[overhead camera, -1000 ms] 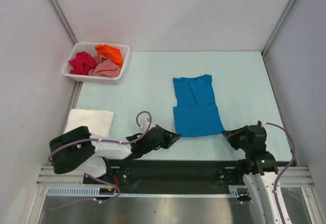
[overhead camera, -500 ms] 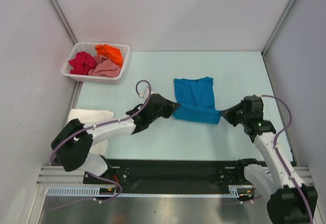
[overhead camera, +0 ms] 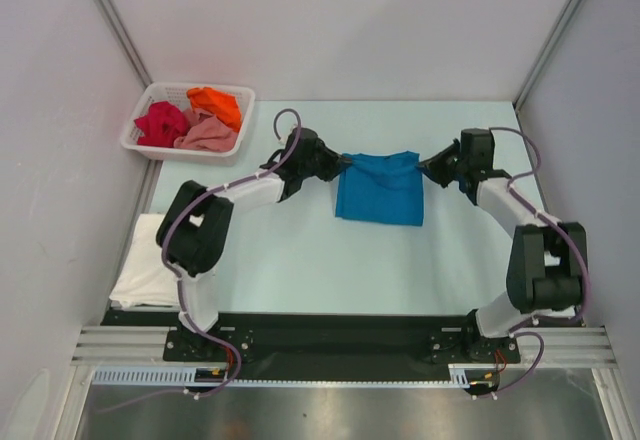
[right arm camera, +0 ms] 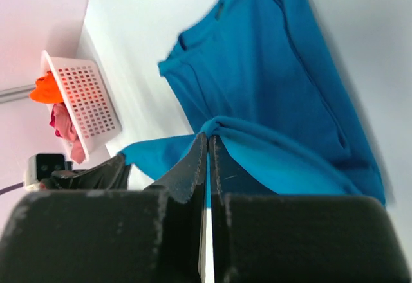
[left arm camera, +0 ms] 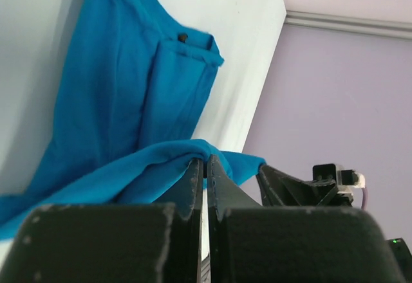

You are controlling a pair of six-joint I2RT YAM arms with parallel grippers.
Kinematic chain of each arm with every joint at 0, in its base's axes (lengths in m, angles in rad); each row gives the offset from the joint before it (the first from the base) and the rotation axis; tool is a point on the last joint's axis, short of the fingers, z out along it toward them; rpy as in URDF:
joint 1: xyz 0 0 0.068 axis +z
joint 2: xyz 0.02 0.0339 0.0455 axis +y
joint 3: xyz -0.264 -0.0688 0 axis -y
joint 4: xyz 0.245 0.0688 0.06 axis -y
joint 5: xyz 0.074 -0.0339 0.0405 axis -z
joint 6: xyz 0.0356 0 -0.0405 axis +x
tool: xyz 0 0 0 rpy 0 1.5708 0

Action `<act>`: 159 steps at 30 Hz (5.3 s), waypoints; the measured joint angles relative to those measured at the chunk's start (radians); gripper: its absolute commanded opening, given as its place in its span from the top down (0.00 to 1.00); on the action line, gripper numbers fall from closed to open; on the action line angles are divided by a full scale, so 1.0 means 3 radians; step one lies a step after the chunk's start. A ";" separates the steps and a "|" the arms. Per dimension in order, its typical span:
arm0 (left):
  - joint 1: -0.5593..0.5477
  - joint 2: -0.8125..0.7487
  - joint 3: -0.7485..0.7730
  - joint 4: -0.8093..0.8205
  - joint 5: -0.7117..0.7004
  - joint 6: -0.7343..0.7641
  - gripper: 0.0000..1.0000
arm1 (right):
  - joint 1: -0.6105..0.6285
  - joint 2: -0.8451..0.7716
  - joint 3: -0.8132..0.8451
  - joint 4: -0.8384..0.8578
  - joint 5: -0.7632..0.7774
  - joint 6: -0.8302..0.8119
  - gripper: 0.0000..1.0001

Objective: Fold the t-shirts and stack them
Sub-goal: Fold the tshirt

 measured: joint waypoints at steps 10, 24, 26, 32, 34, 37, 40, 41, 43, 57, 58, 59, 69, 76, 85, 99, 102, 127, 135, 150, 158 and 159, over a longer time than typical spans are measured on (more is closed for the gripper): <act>0.0256 0.0785 0.0607 0.0114 0.0376 0.0022 1.00 | -0.0132 0.0961 0.0687 0.0266 -0.0244 -0.0056 1.00; 0.0450 0.1348 0.1106 0.0296 0.0664 0.0146 1.00 | -0.0318 0.1715 0.1221 0.0477 -0.0478 -0.0055 1.00; 0.0481 0.1414 0.1191 0.0331 0.0675 0.0146 1.00 | -0.0333 0.1830 0.1311 0.0491 -0.0520 -0.0050 1.00; 0.0533 0.1694 0.1521 0.0343 0.0740 0.0148 0.97 | -0.0340 0.2146 0.1545 0.0547 -0.0604 -0.0041 1.00; 0.0546 0.1748 0.1550 0.0343 0.0743 0.0149 0.95 | -0.0342 0.2204 0.1588 0.0563 -0.0623 -0.0039 1.00; 0.0559 0.1808 0.1578 0.0345 0.0745 0.0151 0.86 | -0.0347 0.2258 0.1624 0.0582 -0.0662 -0.0036 0.98; 0.0579 0.1890 0.1671 0.0337 0.0765 0.0188 0.74 | -0.0365 0.2305 0.1666 0.0612 -0.0717 -0.0046 0.83; 0.0589 0.1911 0.1712 0.0312 0.0767 0.0231 0.69 | -0.0376 0.2323 0.1687 0.0612 -0.0739 -0.0060 0.79; 0.0615 0.1944 0.1834 0.0186 0.0767 0.0384 0.64 | -0.0409 0.2356 0.1761 0.0563 -0.0765 -0.0146 0.70; 0.0546 0.1250 0.1424 0.0359 0.1091 0.1657 0.58 | -0.0473 0.2001 0.1572 0.0638 -0.1253 -0.1025 0.57; 0.0490 0.1278 0.1423 0.0486 0.1176 0.1643 0.58 | -0.0429 0.2004 0.1562 0.0724 -0.1334 -0.1007 0.57; 0.0432 0.1325 0.1427 0.0661 0.1270 0.1601 0.59 | -0.0379 0.2031 0.1553 0.0834 -0.1438 -0.0980 0.57; 0.0337 0.2553 0.2068 0.1357 0.1638 0.1049 0.62 | -0.0300 0.3038 0.1612 0.2202 -0.2057 -0.0078 0.72; 0.0587 0.2678 0.2321 0.1350 0.1687 0.0871 0.62 | -0.0556 0.3184 0.1705 0.2471 -0.2191 0.0182 0.74; 0.0626 0.1714 0.1261 0.0912 0.1565 0.1294 0.59 | -0.0692 0.2336 0.1279 0.1663 -0.1998 -0.0336 0.72; -0.0038 0.1213 0.0224 0.1644 0.1522 0.1219 0.64 | -0.0109 0.1624 -0.0103 0.2246 -0.2022 -0.0179 0.72; 0.0015 0.1414 0.0083 0.1609 0.1551 0.1211 0.64 | -0.0203 0.1815 -0.0355 0.2291 -0.2024 -0.0168 0.72; 0.0367 -0.1478 -0.1902 0.0814 0.0713 0.1617 0.48 | 0.0298 -0.0202 -0.0385 0.0003 -0.0234 -0.2116 0.46; 0.0381 -0.2655 -0.2069 -0.0383 -0.0317 0.1183 0.18 | 0.1893 -0.0273 -0.0384 0.0198 0.1207 -0.3293 0.27; 0.0552 -0.3518 -0.1795 -0.2024 -0.1048 0.0928 0.00 | 0.2759 0.1110 -0.0256 0.0933 0.2289 -0.6099 0.46; 0.0778 -0.3431 -0.1536 -0.2508 -0.0992 0.1055 0.00 | 0.2593 0.1364 0.0057 0.0888 0.1993 -0.6533 0.55; 0.0807 -0.3389 -0.1475 -0.2546 -0.0992 0.1082 0.00 | 0.2567 0.1397 0.0103 0.0876 0.1958 -0.6580 0.63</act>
